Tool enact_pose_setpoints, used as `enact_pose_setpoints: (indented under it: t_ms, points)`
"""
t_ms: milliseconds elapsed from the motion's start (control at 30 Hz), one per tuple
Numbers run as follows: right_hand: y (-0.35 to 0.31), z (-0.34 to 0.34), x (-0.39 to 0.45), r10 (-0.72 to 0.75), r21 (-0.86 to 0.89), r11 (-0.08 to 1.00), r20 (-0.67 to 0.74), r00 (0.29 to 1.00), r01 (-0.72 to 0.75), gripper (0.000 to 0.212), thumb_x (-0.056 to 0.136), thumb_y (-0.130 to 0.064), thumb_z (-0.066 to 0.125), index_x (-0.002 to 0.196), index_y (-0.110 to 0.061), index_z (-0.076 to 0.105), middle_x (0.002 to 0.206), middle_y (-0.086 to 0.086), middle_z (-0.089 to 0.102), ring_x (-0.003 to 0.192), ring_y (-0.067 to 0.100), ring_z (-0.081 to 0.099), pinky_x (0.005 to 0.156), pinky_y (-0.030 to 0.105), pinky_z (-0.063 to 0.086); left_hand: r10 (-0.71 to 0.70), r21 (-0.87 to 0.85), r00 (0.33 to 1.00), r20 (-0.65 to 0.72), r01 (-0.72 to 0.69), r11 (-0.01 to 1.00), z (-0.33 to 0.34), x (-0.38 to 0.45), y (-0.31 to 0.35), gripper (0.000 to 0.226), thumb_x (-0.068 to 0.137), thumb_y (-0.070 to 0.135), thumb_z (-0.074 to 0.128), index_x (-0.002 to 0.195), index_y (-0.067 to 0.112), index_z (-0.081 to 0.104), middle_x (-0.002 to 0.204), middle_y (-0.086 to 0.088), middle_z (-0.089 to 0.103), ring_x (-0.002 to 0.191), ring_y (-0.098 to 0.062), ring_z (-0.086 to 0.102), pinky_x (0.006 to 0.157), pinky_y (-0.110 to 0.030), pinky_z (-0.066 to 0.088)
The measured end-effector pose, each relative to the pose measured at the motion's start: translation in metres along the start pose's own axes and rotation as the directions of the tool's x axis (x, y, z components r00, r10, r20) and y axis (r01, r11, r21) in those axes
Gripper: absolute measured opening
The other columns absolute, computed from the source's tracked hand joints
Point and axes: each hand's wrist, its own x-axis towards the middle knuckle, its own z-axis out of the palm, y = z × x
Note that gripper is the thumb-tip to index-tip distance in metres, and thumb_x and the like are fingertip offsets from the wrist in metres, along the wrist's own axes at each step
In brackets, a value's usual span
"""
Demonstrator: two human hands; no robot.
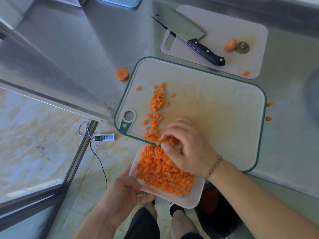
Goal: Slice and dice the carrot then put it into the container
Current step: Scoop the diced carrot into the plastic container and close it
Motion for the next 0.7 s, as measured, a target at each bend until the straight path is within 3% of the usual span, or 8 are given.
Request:
enact_pose_setpoints:
  t_ms: [167, 267, 367, 467, 533, 700]
  points:
    - [-0.010, -0.004, -0.017, -0.051, 0.148, 0.988, 0.091, 0.995, 0.037, 0.003, 0.083, -0.008, 0.067, 0.082, -0.006, 0.066, 0.083, 0.000, 0.064, 0.083, 0.015, 0.056, 0.079, 0.028, 0.047, 0.014, -0.009, 0.999, 0.032, -0.014, 1.000, 0.000, 0.000, 0.001, 0.076, 0.049, -0.008, 0.052, 0.122, 0.006, 0.069, 0.108, -0.029, 0.067, 0.077, -0.040, 0.067, 0.055, -0.040, 0.061]
    - [-0.017, -0.006, -0.028, -0.095, 0.268, 0.962, 0.141, 0.985, 0.054, 0.005, 0.081, 0.000, 0.068, 0.077, -0.003, 0.067, 0.079, 0.002, 0.066, 0.078, 0.017, 0.059, 0.075, 0.035, 0.048, 0.010, -0.018, 0.999, 0.044, -0.009, 1.000, -0.002, 0.000, 0.002, 0.072, 0.049, -0.008, 0.052, 0.117, 0.007, 0.072, 0.107, -0.029, 0.067, 0.079, -0.040, 0.067, 0.055, -0.040, 0.061]
    - [-0.018, -0.014, -0.010, -0.100, 0.366, 0.927, 0.025, 0.995, 0.084, 0.012, 0.086, -0.003, 0.060, 0.079, 0.002, 0.068, 0.081, 0.007, 0.067, 0.078, 0.021, 0.063, 0.074, 0.035, 0.051, 0.001, -0.012, 1.000, 0.022, -0.001, 1.000, -0.007, 0.000, 0.002, 0.073, 0.051, -0.005, 0.053, 0.121, 0.008, 0.071, 0.110, -0.029, 0.067, 0.082, -0.041, 0.067, 0.056, -0.040, 0.061]
    - [0.001, -0.024, 0.052, -0.042, 0.250, 0.966, -0.120, 0.992, 0.071, 0.025, 0.091, -0.017, 0.054, 0.094, 0.002, 0.069, 0.095, 0.011, 0.070, 0.093, 0.021, 0.067, 0.085, 0.033, 0.052, 0.009, 0.008, 1.000, -0.003, -0.009, 1.000, -0.013, 0.000, 0.002, 0.076, 0.052, -0.003, 0.053, 0.126, 0.009, 0.066, 0.108, -0.028, 0.067, 0.078, -0.039, 0.068, 0.054, -0.039, 0.061]
    - [0.019, -0.027, 0.094, -0.037, 0.098, 0.994, -0.111, 0.993, 0.048, 0.034, 0.093, -0.027, 0.052, 0.106, 0.000, 0.069, 0.110, 0.010, 0.069, 0.108, 0.021, 0.064, 0.096, 0.039, 0.050, 0.010, -0.003, 1.000, -0.008, -0.010, 1.000, -0.016, -0.002, 0.003, 0.076, 0.053, -0.003, 0.053, 0.127, 0.009, 0.065, 0.104, -0.027, 0.067, 0.076, -0.038, 0.068, 0.054, -0.039, 0.061]
    - [0.041, -0.014, 0.131, 0.019, -0.097, 0.995, 0.256, 0.966, 0.006, 0.058, 0.096, -0.049, 0.034, 0.132, -0.010, 0.058, 0.143, 0.006, 0.053, 0.139, 0.018, 0.040, 0.117, 0.034, 0.031, 0.024, -0.005, 1.000, -0.020, -0.024, 1.000, -0.023, -0.004, 0.011, 0.077, 0.052, -0.003, 0.053, 0.127, 0.009, 0.064, 0.103, -0.025, 0.068, 0.075, -0.035, 0.068, 0.056, -0.038, 0.062]
